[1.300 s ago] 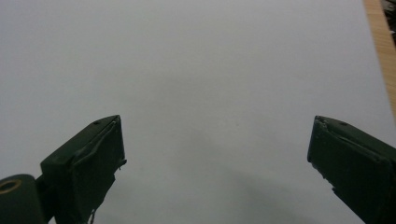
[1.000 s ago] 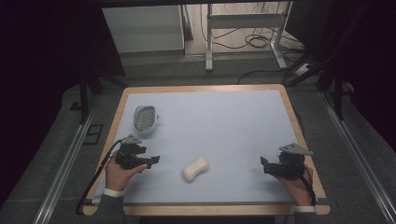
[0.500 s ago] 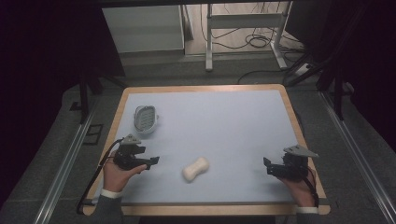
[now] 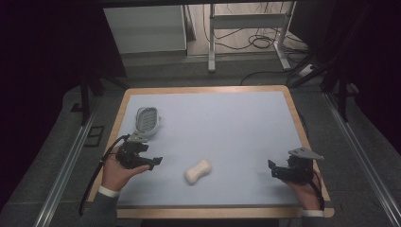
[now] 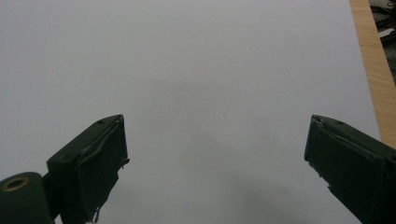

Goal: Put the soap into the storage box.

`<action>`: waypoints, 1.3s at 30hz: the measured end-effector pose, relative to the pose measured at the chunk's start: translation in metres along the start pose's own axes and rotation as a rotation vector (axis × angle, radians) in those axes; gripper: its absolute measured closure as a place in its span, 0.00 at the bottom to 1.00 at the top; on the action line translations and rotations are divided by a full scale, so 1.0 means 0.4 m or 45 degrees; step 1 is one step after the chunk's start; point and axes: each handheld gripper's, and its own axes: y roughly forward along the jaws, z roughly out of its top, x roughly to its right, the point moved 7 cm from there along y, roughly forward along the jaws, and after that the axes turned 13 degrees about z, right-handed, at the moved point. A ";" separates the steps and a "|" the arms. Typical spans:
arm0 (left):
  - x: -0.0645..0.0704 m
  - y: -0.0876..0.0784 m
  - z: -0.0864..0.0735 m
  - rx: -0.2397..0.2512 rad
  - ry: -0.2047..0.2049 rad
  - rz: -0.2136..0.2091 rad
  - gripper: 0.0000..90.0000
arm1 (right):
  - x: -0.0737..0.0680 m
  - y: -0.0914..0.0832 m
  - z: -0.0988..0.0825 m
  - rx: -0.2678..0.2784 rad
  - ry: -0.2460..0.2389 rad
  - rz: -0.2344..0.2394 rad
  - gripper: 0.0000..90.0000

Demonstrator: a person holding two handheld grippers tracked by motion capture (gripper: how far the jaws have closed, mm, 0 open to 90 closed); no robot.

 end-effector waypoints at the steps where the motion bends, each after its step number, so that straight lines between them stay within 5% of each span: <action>1: 0.002 0.000 0.004 -0.005 0.005 -0.004 0.27 | 0.000 0.000 0.000 0.000 0.000 0.000 0.06; 21: 0.064 0.021 0.056 -0.063 0.091 -0.089 0.26 | 0.010 -0.012 0.001 0.002 -0.005 -0.019 0.07; 39: 0.112 0.063 0.084 -0.114 0.155 -0.096 0.25 | 0.010 -0.016 0.004 0.009 -0.018 -0.044 0.08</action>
